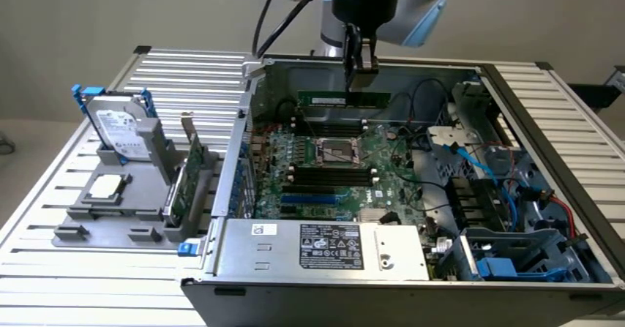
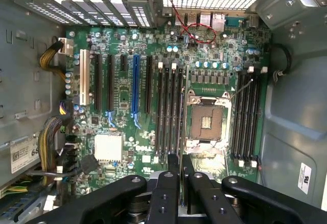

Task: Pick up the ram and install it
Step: 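Insert the ram into the slot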

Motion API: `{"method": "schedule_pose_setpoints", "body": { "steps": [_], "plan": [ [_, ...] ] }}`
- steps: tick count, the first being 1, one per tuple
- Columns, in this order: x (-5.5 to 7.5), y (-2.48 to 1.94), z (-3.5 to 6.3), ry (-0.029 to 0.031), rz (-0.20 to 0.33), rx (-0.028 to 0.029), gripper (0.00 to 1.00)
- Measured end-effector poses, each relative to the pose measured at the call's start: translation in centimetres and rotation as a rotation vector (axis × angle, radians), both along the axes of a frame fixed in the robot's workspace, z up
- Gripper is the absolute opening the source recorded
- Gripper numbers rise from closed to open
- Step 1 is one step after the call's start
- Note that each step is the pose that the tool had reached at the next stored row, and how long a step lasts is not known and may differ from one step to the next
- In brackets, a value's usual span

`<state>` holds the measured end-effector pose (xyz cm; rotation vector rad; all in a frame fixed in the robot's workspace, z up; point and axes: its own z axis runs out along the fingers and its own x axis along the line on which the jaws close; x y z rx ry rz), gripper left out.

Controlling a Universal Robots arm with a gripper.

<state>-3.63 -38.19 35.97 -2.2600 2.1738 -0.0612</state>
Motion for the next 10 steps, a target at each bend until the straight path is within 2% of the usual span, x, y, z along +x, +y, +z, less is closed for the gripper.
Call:
{"method": "schedule_pose_setpoints", "body": {
  "steps": [1, 2, 3, 5, 7, 10],
  "plan": [
    [0.0, -0.11, -0.09, -0.0001, 0.0, 0.0054, 0.14],
    [0.0, -0.34, -0.16, -0.0001, 0.0, 0.0151, 0.14],
    [0.0, -0.57, -0.22, -0.0001, 0.0, 0.0222, 0.14],
    [0.0, -0.99, -0.31, 0.0001, 0.0, 0.0334, 0.14],
    [0.0, -1.36, -0.5, 0.0009, 0.001, 0.0382, 0.14],
    [0.0, -1.76, -0.83, 0.0068, 0.002, 0.0395, 0.14]
  ]
}}
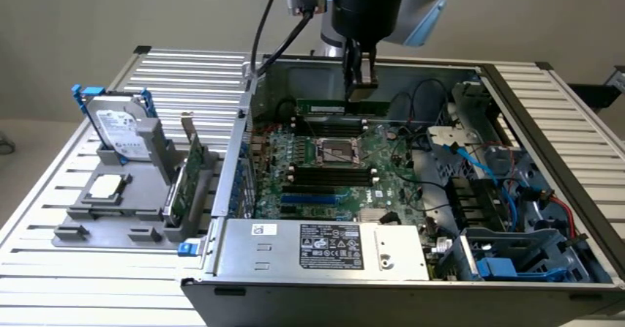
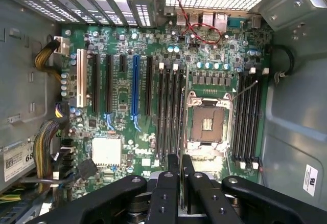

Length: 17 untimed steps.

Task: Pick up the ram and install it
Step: 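Insert the ram into the slot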

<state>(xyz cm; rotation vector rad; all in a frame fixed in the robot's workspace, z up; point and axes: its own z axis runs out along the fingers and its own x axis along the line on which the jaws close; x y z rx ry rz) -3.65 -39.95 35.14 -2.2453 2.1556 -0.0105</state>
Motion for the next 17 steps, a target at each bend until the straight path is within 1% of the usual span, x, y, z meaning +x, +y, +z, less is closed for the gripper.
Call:
{"method": "schedule_pose_setpoints", "body": {
  "steps": [2, 3, 5, 17],
  "plan": [
    [0.0, -0.12, -0.22, 0.0085, 0.001, -0.0001, 0.14],
    [0.0, -0.15, -0.39, 0.0105, 0.001, -0.0002, 0.14],
    [0.0, -0.19, -0.75, 0.0127, 0.001, -0.0002, 0.14],
    [0.3, -0.25, -2.93, 0.0133, 0.005, -0.0002, 0.14]
  ]
}}
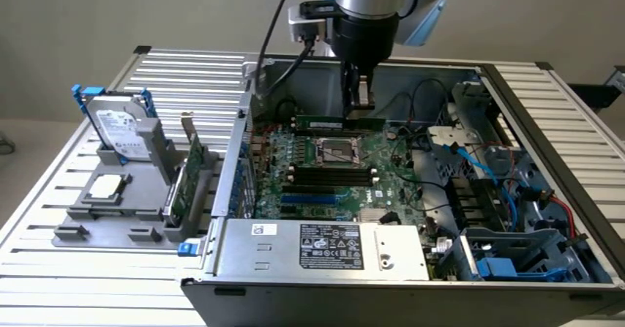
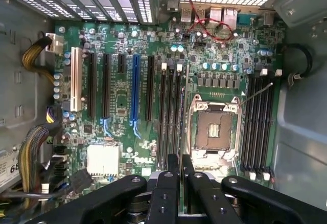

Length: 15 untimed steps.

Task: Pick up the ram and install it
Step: 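Insert the ram into the slot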

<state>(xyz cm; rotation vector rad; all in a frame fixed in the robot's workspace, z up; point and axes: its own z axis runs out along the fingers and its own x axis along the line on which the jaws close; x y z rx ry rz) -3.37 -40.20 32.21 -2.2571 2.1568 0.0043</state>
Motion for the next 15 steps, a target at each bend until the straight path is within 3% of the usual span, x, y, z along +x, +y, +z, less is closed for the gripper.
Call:
{"method": "schedule_pose_setpoints", "body": {
  "steps": [15],
  "plan": [
    [0.3, -0.08, -2.74, 0.0, 0.0, 0.0, 0.14]
  ]
}}
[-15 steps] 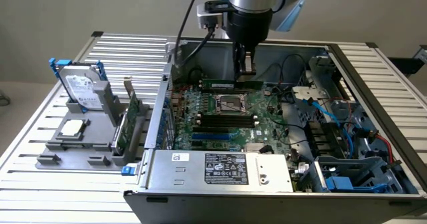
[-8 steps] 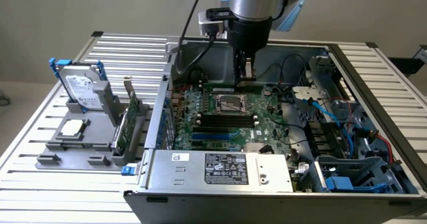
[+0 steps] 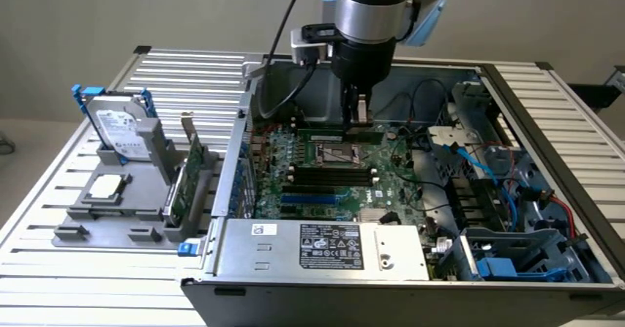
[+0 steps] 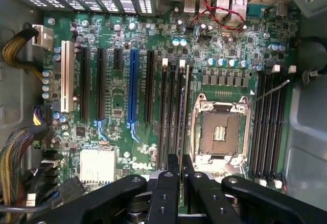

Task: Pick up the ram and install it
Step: 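Insert the ram into the slot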

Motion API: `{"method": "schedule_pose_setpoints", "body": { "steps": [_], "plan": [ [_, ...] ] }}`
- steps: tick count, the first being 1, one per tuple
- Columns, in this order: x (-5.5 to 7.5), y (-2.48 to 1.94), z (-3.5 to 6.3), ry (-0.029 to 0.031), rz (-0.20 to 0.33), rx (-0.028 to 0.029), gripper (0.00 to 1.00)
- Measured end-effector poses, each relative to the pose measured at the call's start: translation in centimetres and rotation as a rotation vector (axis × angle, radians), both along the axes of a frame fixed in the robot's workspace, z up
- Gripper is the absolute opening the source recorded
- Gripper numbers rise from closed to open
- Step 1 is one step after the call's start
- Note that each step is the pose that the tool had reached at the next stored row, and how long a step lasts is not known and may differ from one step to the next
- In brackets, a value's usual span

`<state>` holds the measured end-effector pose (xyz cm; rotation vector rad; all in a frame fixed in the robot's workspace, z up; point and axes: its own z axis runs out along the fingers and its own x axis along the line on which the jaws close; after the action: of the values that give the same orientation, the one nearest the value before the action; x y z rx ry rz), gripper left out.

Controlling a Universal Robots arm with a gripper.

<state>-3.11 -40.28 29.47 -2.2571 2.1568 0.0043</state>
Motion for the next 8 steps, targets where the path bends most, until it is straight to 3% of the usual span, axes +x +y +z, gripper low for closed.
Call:
{"method": "schedule_pose_setpoints", "body": {
  "steps": [8],
  "plan": [
    [0.0, -0.11, -1.45, 0.0, 0.0, 0.0, 0.14]
  ]
}}
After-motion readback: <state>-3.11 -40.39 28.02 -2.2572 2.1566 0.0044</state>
